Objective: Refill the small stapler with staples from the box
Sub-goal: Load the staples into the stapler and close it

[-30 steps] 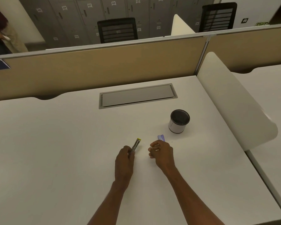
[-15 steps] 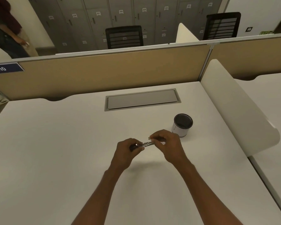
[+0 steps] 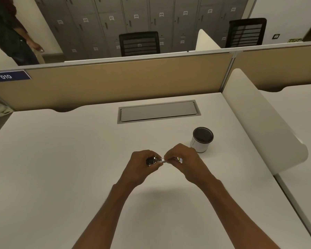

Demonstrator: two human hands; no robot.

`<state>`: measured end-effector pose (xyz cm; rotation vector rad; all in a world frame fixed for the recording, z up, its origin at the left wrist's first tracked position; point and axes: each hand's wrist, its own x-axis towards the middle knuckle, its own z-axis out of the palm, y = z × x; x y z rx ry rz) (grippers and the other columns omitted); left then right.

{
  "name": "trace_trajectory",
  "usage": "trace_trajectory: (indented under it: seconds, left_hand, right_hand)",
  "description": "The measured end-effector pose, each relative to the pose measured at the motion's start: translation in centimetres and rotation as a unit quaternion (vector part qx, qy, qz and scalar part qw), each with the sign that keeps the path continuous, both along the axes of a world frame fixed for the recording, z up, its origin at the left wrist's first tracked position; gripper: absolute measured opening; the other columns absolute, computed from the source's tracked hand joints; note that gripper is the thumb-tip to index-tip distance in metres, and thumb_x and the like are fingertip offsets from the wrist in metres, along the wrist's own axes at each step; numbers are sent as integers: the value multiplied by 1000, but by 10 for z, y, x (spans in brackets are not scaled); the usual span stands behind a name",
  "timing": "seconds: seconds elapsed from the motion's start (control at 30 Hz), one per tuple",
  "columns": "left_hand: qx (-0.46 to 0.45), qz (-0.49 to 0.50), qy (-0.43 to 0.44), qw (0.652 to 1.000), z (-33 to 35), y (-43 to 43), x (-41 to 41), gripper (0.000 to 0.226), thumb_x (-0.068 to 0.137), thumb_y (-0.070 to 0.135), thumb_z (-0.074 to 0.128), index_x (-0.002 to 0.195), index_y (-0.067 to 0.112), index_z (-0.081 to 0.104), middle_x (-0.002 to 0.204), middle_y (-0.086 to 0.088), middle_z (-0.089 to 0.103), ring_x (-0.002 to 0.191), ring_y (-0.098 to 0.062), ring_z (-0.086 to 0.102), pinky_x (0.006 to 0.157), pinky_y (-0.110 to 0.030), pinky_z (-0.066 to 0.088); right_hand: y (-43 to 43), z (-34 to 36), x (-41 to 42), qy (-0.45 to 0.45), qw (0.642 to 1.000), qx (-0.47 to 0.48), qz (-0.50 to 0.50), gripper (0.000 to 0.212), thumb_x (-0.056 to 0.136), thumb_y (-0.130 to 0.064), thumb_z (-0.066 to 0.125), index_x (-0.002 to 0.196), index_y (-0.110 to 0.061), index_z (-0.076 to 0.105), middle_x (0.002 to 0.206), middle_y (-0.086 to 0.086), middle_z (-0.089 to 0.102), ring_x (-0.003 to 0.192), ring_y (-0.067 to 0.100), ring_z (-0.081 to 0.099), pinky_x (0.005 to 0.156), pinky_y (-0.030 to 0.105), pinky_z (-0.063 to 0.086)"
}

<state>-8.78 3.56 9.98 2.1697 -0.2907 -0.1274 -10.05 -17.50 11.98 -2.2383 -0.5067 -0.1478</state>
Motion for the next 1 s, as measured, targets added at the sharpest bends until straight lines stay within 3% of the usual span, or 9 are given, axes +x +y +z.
trace_trajectory:
  seconds: [0.3, 0.5, 0.67, 0.8, 1.0]
  left_hand:
    - [7, -9, 4, 1000, 3, -1, -4, 13, 84, 24, 85, 95, 20, 79, 82, 11, 75, 77, -8, 70, 68, -18, 55]
    - [33, -29, -4, 999, 2, 0, -6, 13, 86, 27, 83, 97, 20, 81, 86, 8, 76, 79, -11, 70, 72, -24, 58]
    - [30, -60, 0, 998, 2, -3, -10, 9, 86, 23, 82, 94, 19, 81, 82, 6, 74, 76, -14, 65, 65, -21, 50]
    - [31, -69, 5, 997, -2, -6, -15, 10, 86, 24, 83, 95, 20, 81, 82, 6, 74, 74, -11, 63, 63, -17, 47]
    - [-19, -28, 37, 999, -3, -4, -18, 13, 82, 24, 86, 94, 20, 82, 80, 5, 76, 72, -16, 68, 68, -32, 55]
  right_hand:
    - [4, 6, 0, -13, 997, -61, 41, 7, 87, -10, 73, 91, -14, 78, 91, -3, 74, 90, 17, 62, 73, 30, 53]
    - [6, 2, -4, 86, 996, -32, -6, 10, 84, -16, 76, 89, -24, 76, 90, -7, 68, 80, 4, 56, 68, 12, 42]
    - [1, 3, -4, 185, 982, -10, -26, 12, 75, -15, 77, 77, -25, 72, 74, -6, 67, 66, 6, 54, 60, 26, 48]
    - [-3, 2, -4, 225, 974, -28, -18, 11, 70, -19, 74, 75, -26, 69, 76, -2, 66, 63, 6, 52, 54, 27, 46]
    - [-3, 5, -11, 127, 990, -62, 7, 11, 82, -16, 71, 86, -26, 68, 82, -12, 66, 75, 3, 55, 64, 19, 45]
